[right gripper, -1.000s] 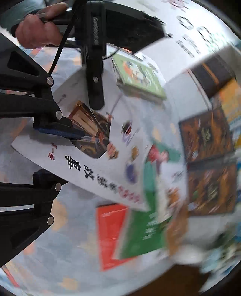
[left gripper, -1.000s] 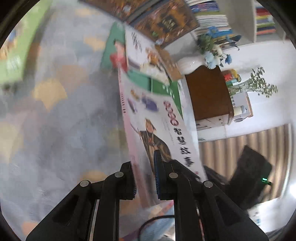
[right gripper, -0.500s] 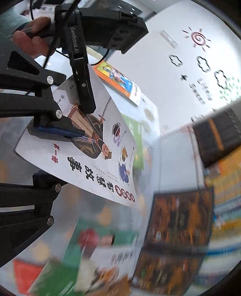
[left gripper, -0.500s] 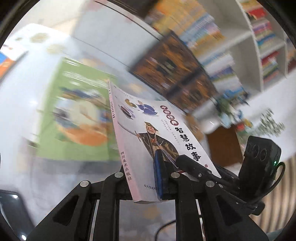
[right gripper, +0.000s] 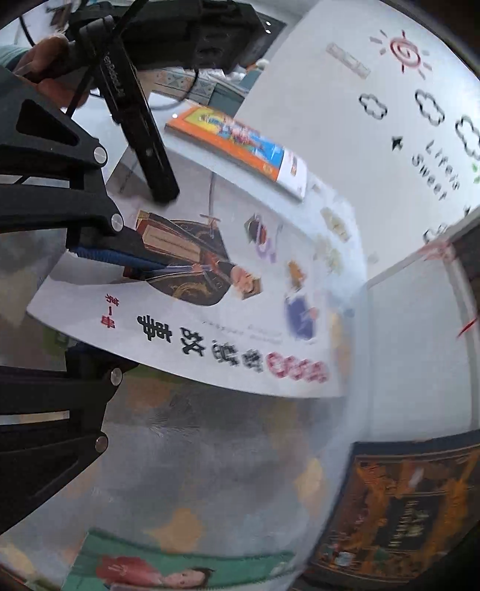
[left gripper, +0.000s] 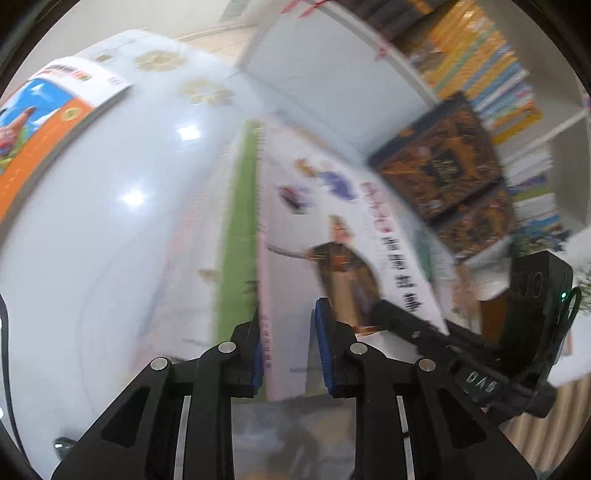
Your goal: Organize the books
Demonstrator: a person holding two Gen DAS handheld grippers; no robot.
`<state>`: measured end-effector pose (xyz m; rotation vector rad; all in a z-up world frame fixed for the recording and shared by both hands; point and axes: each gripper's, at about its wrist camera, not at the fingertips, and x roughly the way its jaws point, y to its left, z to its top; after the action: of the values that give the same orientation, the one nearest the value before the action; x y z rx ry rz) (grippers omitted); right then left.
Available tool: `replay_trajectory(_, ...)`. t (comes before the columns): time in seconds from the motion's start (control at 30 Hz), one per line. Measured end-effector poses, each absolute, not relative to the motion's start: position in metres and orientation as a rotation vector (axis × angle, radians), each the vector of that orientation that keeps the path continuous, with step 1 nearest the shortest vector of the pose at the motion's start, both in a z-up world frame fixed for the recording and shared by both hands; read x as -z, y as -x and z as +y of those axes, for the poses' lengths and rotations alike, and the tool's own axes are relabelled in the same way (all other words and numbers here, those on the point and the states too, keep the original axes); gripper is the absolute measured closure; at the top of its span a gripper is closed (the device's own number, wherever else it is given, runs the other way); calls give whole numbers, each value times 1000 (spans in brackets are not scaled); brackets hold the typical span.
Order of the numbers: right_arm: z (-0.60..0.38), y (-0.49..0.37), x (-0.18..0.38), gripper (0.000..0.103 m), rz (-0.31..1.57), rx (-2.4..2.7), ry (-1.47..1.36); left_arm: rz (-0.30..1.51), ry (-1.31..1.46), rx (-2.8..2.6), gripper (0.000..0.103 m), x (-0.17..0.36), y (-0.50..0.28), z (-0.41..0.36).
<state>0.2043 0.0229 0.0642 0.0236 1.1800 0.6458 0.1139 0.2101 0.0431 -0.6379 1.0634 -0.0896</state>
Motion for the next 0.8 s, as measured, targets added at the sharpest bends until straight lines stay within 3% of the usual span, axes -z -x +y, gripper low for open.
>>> replay_trajectory(0.43, -45, -221, -58, 65, 1227, -383, -20, 1029, 732, -12, 81, -31, -89, 262)
replay_trajectory(0.6, -22, -224, -41, 66, 1305, -392, 21, 1031, 734, -7, 80, -32, -86, 258)
replay_trajectory(0.8, 14, -216, -48, 68, 1270, -443, 89, 1028, 703, -23, 80, -44, -81, 261)
